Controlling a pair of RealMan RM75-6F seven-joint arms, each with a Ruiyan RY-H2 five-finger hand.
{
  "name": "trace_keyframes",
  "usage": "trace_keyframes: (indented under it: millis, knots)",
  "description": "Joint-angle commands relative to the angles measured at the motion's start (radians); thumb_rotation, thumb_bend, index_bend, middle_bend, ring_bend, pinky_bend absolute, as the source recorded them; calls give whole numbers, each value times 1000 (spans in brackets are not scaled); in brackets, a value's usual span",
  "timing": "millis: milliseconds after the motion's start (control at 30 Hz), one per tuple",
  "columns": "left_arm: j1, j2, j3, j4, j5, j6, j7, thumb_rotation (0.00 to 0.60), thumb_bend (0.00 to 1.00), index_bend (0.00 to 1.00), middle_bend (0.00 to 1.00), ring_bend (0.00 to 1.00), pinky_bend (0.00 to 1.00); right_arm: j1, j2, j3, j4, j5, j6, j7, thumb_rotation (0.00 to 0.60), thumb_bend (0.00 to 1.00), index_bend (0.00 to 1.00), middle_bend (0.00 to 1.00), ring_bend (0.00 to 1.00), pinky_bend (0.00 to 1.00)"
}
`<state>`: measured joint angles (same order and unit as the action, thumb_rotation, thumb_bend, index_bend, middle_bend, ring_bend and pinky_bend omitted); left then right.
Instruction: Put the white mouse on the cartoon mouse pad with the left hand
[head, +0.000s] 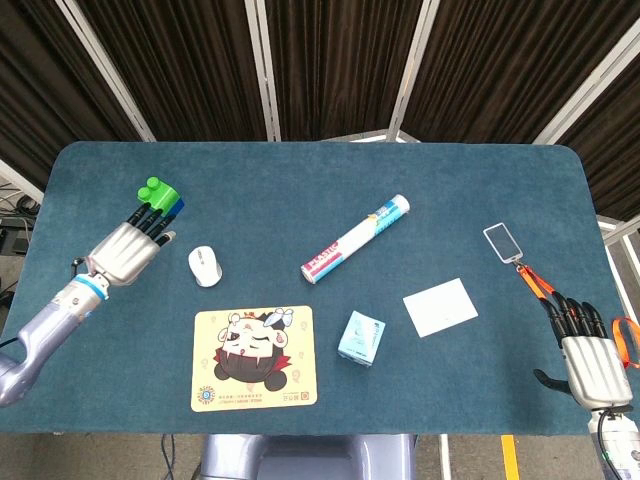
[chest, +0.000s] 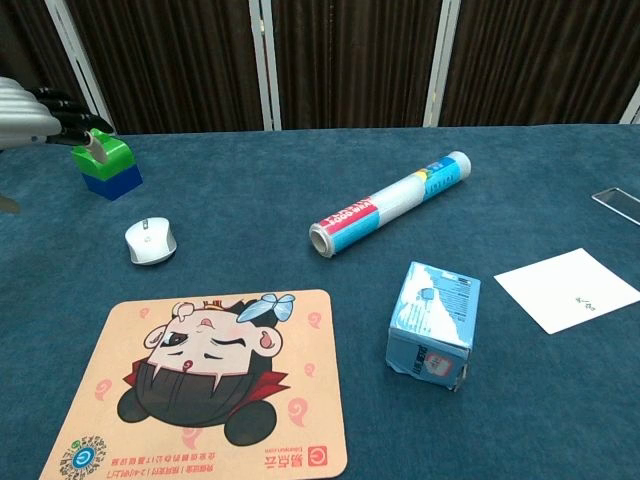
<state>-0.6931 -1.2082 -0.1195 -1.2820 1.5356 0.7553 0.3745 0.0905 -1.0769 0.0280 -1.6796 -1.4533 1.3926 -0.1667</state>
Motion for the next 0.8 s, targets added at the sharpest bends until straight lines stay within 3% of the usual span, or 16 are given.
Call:
trace_keyframes:
  millis: [33, 400, 633, 800]
  knots:
    - [-47, -64, 11, 63, -1, -51, 11, 600, 58, 183, 0, 0, 0, 0, 0, 0, 1, 0, 0, 3, 600, 134, 0, 0, 0, 0]
    - [-150, -199, 22, 173, -11, -144, 66, 600, 56, 132, 0, 0, 0, 4, 3, 1, 2, 1, -9, 14, 600, 134, 0, 0, 0, 0]
    - [-190, -270, 23, 234, -42, -184, 87, 600, 55, 226, 0, 0, 0, 7, 6, 1, 1, 4, -17, 24, 600, 135, 0, 0, 0, 0]
    - [-211, -304, 26, 268, -66, -209, 99, 600, 56, 234, 0, 0, 0, 9, 7, 3, 0, 8, -22, 26, 600, 136, 0, 0, 0, 0]
